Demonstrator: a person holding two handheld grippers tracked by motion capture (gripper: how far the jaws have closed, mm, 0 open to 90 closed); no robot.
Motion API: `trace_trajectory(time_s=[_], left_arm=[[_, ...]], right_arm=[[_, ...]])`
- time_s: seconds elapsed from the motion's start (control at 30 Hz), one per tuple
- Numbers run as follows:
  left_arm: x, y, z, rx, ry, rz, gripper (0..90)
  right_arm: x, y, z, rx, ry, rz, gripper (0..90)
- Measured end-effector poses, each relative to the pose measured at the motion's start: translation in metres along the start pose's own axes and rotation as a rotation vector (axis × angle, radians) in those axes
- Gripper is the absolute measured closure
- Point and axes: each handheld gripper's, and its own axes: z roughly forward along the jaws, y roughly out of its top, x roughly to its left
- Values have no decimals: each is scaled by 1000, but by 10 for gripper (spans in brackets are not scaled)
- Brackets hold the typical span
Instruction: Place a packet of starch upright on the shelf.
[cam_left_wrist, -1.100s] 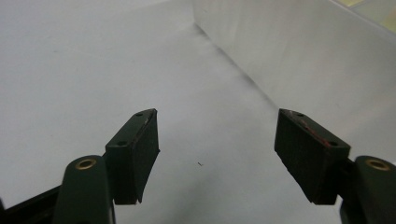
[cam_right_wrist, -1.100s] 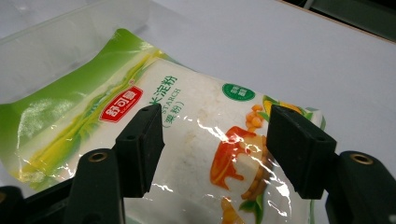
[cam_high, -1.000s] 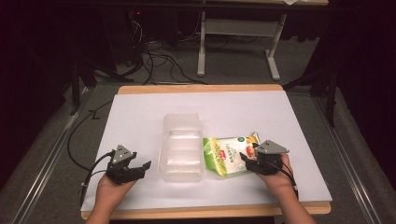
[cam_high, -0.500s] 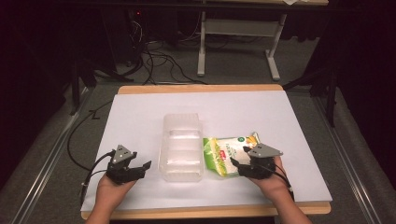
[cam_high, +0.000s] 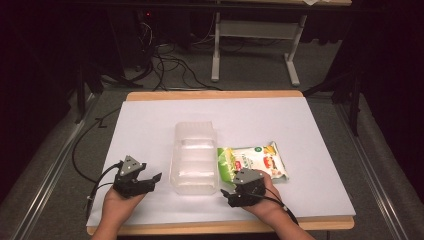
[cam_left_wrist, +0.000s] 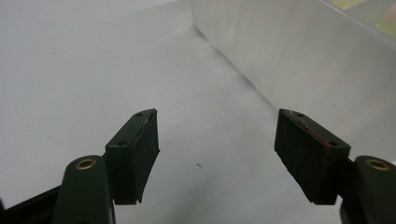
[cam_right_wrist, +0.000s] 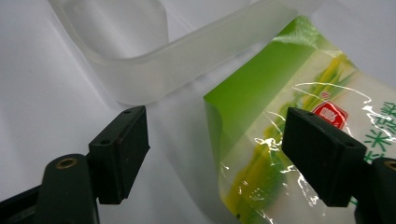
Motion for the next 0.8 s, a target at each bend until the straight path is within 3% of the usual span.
trace_trajectory(time_s=[0.13,0.27,0.6,0.73,0.8], left_arm=[[1,0,-1,-3,2,0,310],[1,-1,-2,-6,0,-5,310],[1,-1,-2,-4,-1,-6,310],[1,-1,-3,-11,0,-12,310],[2,-2,-3,-7,-1,-9,310]], right_arm=[[7,1,12,43,-126,-48,220],[10,1,15,22,-200,-64,283],[-3,-3,11,26,-231,-23,471],[1,-11,6,38,-221,-58,559],[6,-13,1,45,-208,-102,597]])
